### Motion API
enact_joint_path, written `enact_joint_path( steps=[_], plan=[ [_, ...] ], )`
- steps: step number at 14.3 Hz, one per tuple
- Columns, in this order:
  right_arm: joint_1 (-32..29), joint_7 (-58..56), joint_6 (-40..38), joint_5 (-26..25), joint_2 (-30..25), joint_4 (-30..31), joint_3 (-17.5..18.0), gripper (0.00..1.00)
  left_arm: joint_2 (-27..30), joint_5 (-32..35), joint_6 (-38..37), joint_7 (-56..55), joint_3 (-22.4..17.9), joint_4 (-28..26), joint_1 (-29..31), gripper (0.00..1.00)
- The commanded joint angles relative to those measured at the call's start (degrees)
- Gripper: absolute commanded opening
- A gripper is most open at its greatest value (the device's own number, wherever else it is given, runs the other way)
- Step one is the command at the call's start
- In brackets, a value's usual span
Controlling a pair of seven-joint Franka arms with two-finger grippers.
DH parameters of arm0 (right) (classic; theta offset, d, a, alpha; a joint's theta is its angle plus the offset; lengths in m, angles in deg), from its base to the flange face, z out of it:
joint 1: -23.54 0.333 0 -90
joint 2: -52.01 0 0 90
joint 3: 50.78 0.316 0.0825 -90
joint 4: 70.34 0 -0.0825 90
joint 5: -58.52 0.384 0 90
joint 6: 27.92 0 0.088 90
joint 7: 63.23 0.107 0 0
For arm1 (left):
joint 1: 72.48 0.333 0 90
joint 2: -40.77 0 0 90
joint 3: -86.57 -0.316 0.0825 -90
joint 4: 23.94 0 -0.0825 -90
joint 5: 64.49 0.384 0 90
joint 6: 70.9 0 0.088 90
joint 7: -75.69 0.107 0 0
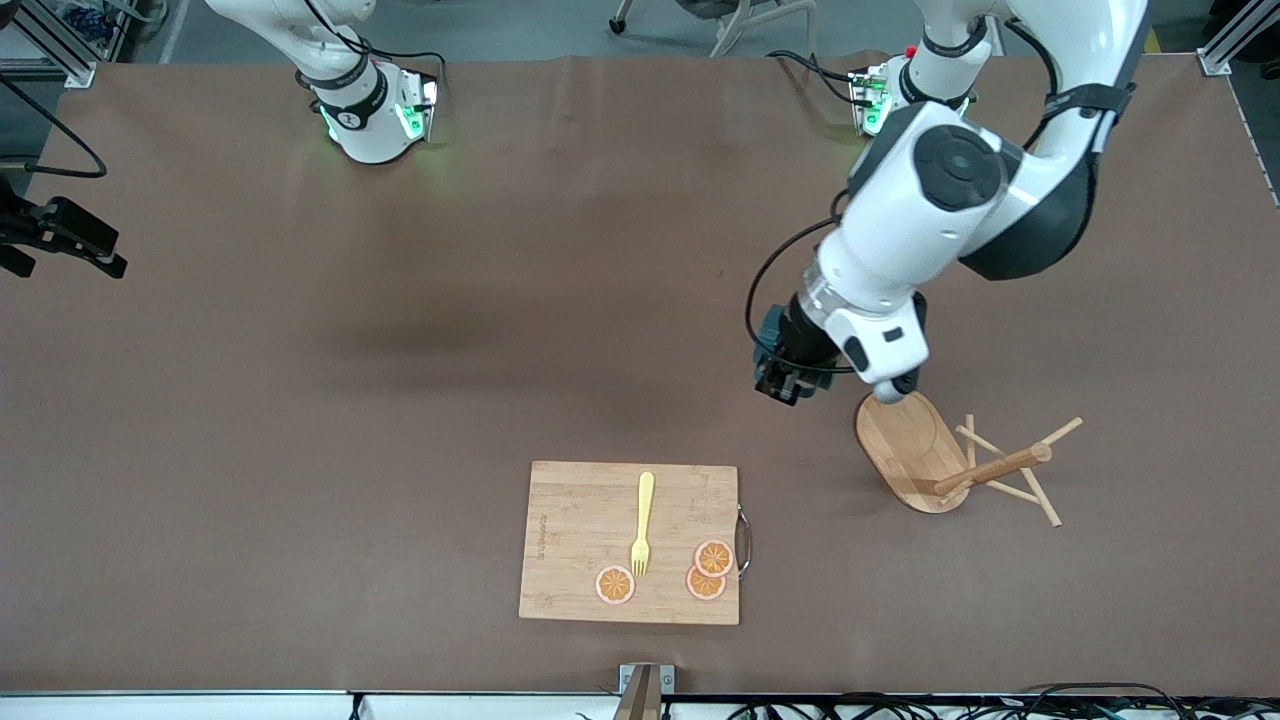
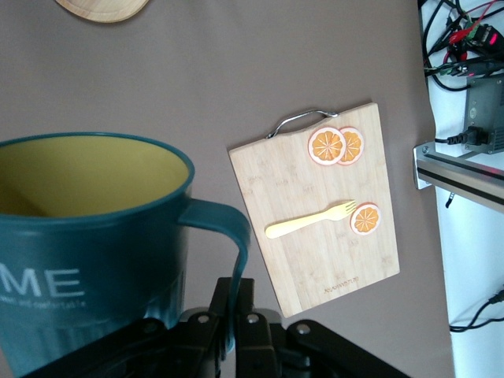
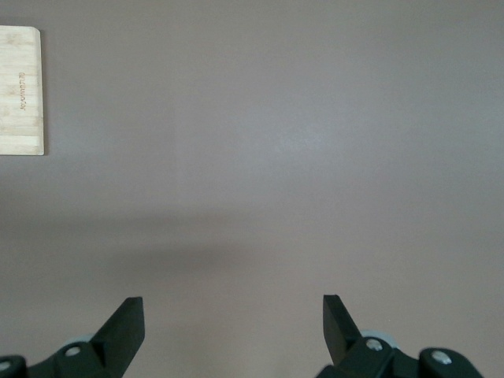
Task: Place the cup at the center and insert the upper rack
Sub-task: 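Carry the teal mug with the left gripper to the wooden mug tree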
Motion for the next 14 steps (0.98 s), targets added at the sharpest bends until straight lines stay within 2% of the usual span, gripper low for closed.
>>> enact_joint_path(
  steps=[1, 3, 7, 14],
  plan=[
    [-0.18, 0.88, -0.3, -0.15, -0.91, 0.48, 0.16, 1.0, 1.84, -6.46, 0.18, 3.1, 0.98, -2.05, 3.95, 0.02],
    [-0.18, 0.97, -0.39, -0.15, -0.91, 0.48, 0.16, 1.0, 1.75, -10.34, 0.18, 5.74, 0.89, -2.4, 5.89, 0.02],
    [0.0, 0.88, -0.3, -0.15, -0.99, 0.48, 0.16, 1.0, 0.87, -10.97, 0.18, 7.85, 0.89, -2.76, 8.78, 0.02],
    [0.09, 0.88, -0.3, -0.15, -0.91, 0.48, 0.24, 1.0, -0.62, -15.97, 0.1, 15.06, 0.98, -2.84, 14.15, 0.02]
  ],
)
